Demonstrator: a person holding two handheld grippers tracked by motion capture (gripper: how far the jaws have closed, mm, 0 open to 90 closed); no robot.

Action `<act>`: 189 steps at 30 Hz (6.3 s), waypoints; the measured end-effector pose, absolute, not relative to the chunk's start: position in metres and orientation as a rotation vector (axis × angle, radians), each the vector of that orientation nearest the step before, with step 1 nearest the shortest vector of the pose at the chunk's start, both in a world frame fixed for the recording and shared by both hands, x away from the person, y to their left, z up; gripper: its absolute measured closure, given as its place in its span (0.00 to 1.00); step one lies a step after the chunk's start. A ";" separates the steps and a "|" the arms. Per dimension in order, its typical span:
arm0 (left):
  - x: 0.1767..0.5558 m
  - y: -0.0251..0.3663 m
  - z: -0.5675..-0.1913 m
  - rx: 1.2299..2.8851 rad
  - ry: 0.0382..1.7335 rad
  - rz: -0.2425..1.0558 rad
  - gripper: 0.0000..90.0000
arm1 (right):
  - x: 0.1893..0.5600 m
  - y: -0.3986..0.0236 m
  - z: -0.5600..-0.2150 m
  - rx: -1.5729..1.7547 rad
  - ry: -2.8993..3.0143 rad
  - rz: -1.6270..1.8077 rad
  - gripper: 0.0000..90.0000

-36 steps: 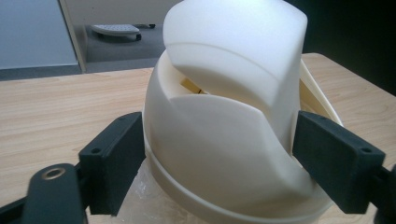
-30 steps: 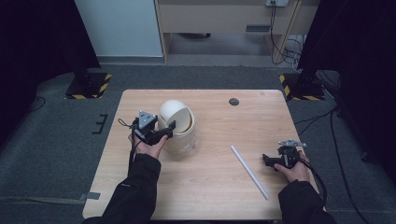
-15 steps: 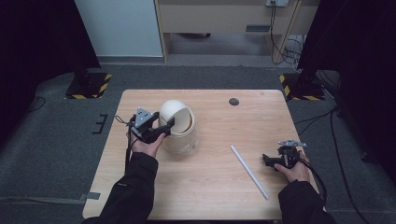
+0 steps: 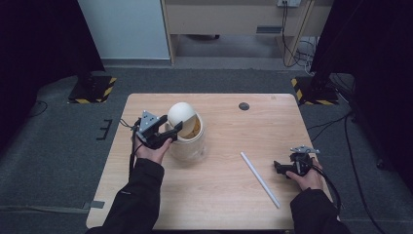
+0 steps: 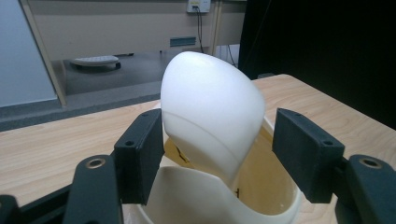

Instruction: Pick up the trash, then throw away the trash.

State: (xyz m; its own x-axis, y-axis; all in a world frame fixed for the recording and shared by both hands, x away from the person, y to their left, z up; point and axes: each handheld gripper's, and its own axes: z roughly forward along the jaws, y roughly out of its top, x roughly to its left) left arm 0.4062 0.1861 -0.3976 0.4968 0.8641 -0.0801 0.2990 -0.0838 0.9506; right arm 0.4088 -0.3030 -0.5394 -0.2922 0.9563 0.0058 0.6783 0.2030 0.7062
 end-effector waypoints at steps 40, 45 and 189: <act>0.351 0.294 -0.509 1.948 1.436 0.447 0.17 | 0.412 -0.279 -0.452 1.298 2.015 1.070 0.38; 0.353 0.290 -0.515 2.016 1.426 0.440 0.16 | 0.420 -0.265 -0.439 1.266 2.066 1.094 0.44; 0.359 0.262 -0.509 2.063 1.227 0.453 0.23 | 0.447 -0.141 -0.336 0.798 1.480 2.064 0.88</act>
State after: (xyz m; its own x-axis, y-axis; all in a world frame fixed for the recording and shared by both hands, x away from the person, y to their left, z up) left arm 0.3586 0.2620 -0.5089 0.4935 0.8685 -0.0464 0.6299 -0.3201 0.7076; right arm 0.4475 -0.1406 -0.3357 -0.7177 0.6721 0.1821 -0.0434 -0.3041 0.9516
